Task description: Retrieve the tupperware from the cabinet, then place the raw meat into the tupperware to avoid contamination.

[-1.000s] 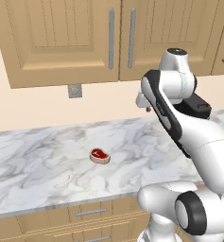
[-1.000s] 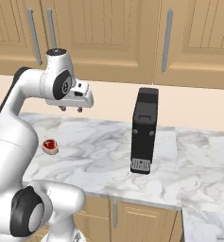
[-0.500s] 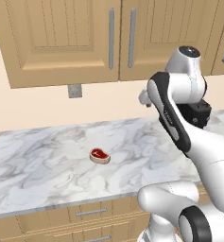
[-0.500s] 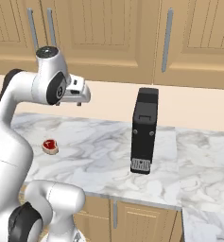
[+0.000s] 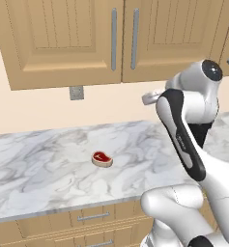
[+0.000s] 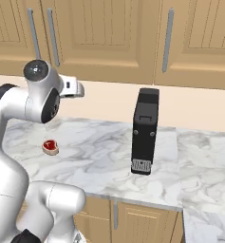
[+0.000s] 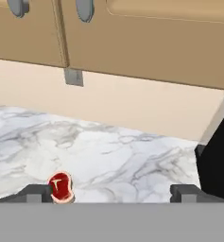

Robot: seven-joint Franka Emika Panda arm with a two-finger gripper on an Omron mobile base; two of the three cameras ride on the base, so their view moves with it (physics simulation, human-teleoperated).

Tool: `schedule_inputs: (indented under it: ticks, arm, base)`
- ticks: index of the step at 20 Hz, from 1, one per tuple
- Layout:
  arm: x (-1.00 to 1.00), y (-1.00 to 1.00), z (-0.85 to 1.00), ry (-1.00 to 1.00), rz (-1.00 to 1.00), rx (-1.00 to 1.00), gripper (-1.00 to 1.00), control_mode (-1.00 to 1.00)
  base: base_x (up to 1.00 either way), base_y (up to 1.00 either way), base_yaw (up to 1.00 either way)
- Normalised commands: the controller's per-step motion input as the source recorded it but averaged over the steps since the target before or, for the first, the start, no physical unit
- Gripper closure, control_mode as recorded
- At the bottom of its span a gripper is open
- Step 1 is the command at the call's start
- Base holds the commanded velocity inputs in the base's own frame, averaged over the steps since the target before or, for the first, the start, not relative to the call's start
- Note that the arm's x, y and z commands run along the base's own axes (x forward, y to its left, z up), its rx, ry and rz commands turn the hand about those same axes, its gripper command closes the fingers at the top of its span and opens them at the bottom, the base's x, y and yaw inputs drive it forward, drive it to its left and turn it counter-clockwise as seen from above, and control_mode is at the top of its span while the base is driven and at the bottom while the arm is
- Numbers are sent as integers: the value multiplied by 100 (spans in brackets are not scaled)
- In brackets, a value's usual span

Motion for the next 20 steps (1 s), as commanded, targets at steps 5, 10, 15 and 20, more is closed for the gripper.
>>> schedule_inputs:
  ticks: [5, 10, 15, 20]
  arm:
    - [-8, 15, 17, -41, 10, 7, -100, -100]
    - [-6, 8, 24, -36, 7, 6, -100, -100]
    - [-3, 8, 32, -28, 2, 3, -100, -100]
    - [0, 7, 39, -21, 0, 3, -100, -100]
  base:
    - [0, 0, 0]
    - [0, 0, 0]
    - [0, 0, 0]
    - [0, 0, 0]
